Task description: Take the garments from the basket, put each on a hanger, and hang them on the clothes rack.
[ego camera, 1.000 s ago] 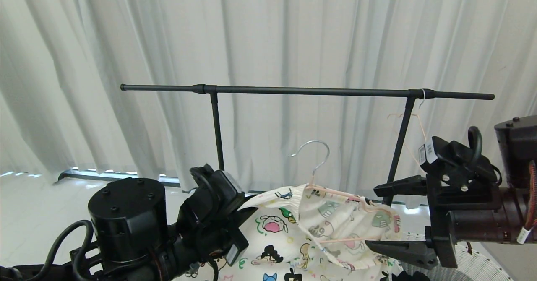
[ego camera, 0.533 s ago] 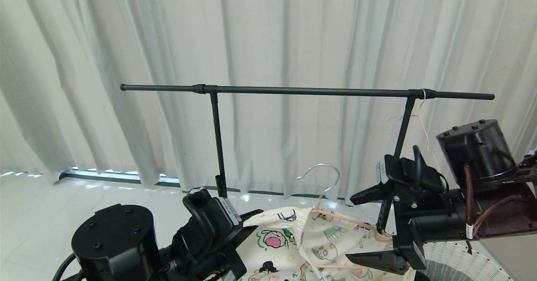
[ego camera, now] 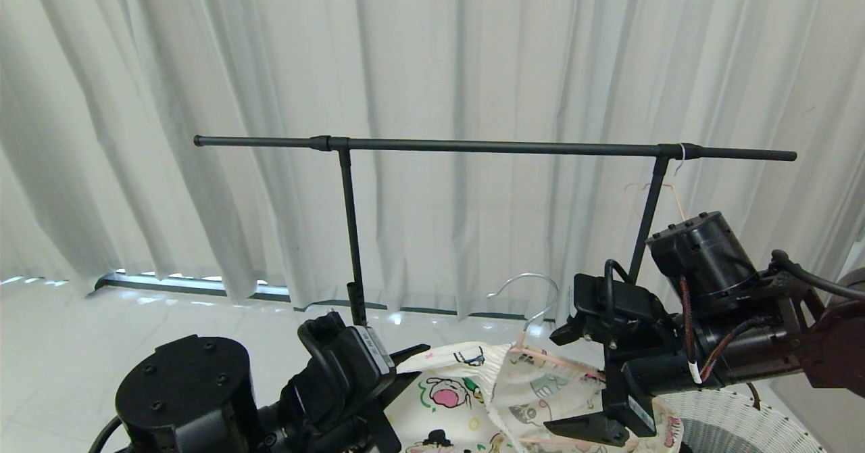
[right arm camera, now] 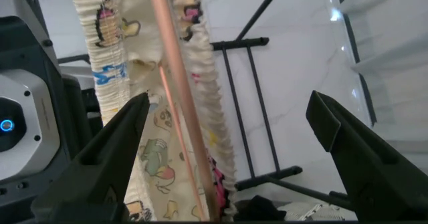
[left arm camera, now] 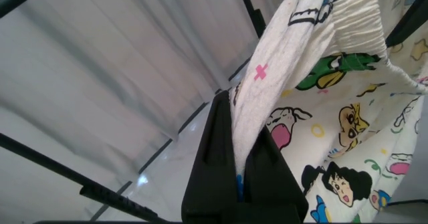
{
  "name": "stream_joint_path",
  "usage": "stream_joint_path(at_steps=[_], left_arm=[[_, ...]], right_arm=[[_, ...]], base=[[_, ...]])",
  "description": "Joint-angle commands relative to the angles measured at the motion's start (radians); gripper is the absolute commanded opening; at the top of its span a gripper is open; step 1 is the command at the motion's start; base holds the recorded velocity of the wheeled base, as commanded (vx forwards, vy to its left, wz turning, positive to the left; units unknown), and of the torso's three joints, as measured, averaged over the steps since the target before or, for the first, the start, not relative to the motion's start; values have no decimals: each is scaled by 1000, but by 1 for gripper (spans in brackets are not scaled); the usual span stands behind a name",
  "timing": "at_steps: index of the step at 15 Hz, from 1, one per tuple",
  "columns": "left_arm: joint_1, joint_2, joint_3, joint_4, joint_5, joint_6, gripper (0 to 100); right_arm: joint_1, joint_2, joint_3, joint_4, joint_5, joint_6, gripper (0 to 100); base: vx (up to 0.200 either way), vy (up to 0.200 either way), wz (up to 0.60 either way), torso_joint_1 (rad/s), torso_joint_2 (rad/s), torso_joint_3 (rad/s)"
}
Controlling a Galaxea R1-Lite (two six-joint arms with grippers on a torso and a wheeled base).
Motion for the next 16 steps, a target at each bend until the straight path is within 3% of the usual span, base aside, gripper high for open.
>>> stream_joint_path(at_steps=[1,5,6,14,15,16], left_arm=[[0,-1,-1,0,0,-3,0],[0,-4,-7,-2,0,-3,0],[-2,-4,-7,-2,0,-3,0],[-26,-4,-5,-3,3,-1,0],[-26,-3,-5,-3,3,-4,100],[-26,-3,-5,-3,3,-4,100]], right_arm=[[-2,9,4,3,-1,1,100],[-3,17,19,1,-18,4,100],[-5,17,19,1,-19,4,0],[-8,3,21,-42,-33,-2,0],[-8,-1,22,-58,-32,-8,0],[-8,-6,25,-72,-30,-17,0]], base=[[0,0,0,0,0,0],[0,0,0,0,0,0],[0,0,0,0,0,0],[0,0,0,0,0,0],[0,0,0,0,0,0],[0,0,0,0,0,0]])
